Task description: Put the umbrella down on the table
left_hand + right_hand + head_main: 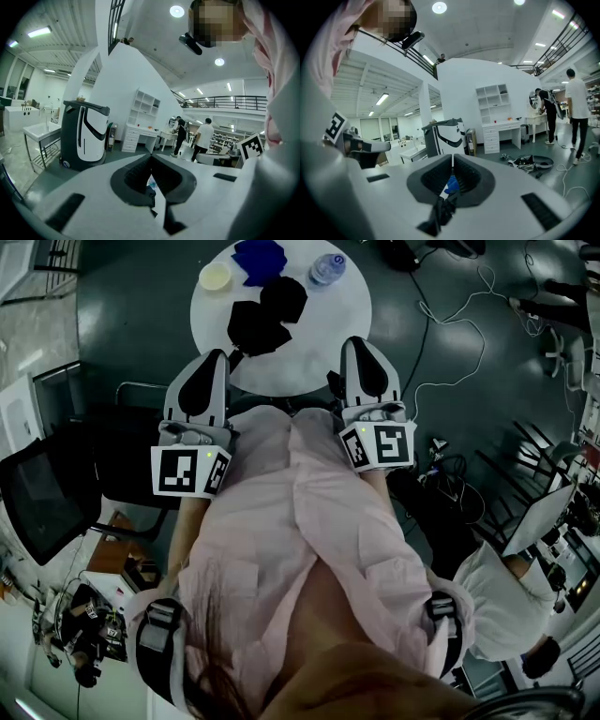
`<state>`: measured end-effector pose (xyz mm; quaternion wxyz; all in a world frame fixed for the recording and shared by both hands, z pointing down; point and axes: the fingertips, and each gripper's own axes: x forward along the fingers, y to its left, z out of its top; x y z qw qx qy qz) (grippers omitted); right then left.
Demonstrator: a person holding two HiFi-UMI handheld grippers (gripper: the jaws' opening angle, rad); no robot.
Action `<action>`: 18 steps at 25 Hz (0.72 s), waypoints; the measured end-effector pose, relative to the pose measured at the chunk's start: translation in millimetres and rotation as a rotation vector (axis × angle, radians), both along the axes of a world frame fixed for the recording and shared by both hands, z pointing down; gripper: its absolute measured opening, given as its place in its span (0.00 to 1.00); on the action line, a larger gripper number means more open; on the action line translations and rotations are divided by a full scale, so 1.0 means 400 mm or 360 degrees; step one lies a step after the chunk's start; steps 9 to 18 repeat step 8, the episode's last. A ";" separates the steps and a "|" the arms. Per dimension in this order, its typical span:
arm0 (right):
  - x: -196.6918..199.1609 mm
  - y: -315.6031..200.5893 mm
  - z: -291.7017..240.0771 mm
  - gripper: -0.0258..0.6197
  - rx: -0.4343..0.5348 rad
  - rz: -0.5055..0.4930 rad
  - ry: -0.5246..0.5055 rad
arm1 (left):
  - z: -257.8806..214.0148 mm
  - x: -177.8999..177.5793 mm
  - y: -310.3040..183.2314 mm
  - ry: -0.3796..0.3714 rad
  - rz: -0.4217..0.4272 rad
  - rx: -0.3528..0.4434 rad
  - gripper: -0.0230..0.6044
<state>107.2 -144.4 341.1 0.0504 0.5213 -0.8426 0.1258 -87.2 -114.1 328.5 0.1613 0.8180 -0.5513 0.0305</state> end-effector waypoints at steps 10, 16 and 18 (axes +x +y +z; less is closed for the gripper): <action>0.001 -0.005 0.002 0.09 0.0002 -0.0009 -0.0002 | 0.002 0.000 -0.005 0.0008 -0.0010 0.0000 0.07; 0.001 -0.005 0.002 0.09 0.0002 -0.0009 -0.0002 | 0.002 0.000 -0.005 0.0008 -0.0010 0.0000 0.07; 0.001 -0.005 0.002 0.09 0.0002 -0.0009 -0.0002 | 0.002 0.000 -0.005 0.0008 -0.0010 0.0000 0.07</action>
